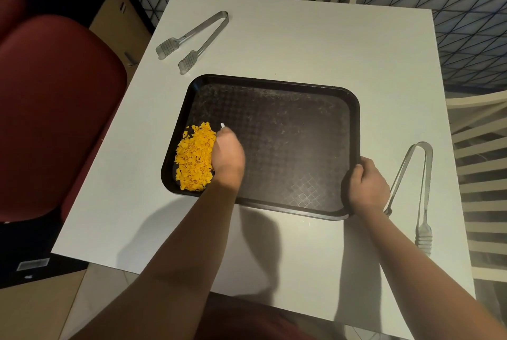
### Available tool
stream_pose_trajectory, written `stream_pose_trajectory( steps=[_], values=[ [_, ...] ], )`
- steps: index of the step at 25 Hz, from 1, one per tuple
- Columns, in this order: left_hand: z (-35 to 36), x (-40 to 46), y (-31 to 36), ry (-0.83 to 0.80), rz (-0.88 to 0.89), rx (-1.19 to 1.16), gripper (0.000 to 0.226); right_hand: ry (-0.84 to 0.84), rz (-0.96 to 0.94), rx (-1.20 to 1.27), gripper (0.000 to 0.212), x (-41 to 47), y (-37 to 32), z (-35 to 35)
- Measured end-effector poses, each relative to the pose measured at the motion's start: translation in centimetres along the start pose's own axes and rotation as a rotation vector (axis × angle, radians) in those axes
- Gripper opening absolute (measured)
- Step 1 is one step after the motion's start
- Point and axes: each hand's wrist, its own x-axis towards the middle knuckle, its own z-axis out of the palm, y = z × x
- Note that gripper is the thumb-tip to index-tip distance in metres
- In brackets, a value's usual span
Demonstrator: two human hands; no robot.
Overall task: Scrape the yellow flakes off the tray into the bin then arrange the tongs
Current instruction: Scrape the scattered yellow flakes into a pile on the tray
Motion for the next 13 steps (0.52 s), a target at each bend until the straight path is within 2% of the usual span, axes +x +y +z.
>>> stream_pose_trajectory(
  steps=[3,6,9,13],
  values=[
    [-1.0,-0.6,-2.7,0.039,-0.063,-0.09,0.027,-0.002,0.002,-0.001,0.033,0.0,-0.1,-0.1],
    [-0.6,-1.8,-2.8,0.05,0.107,0.021,0.028,-0.009,0.011,0.0,0.031,-0.1,-0.2,-0.1],
    [1.0,-4.0,-1.9,-0.059,0.248,0.068,0.03,0.007,-0.006,0.004,0.042,-0.2,-0.3,-0.2],
    [1.9,-4.7,-2.5,-0.089,0.213,0.061,0.029,0.014,-0.011,-0.011,0.043,-0.3,-0.3,-0.3]
  ],
)
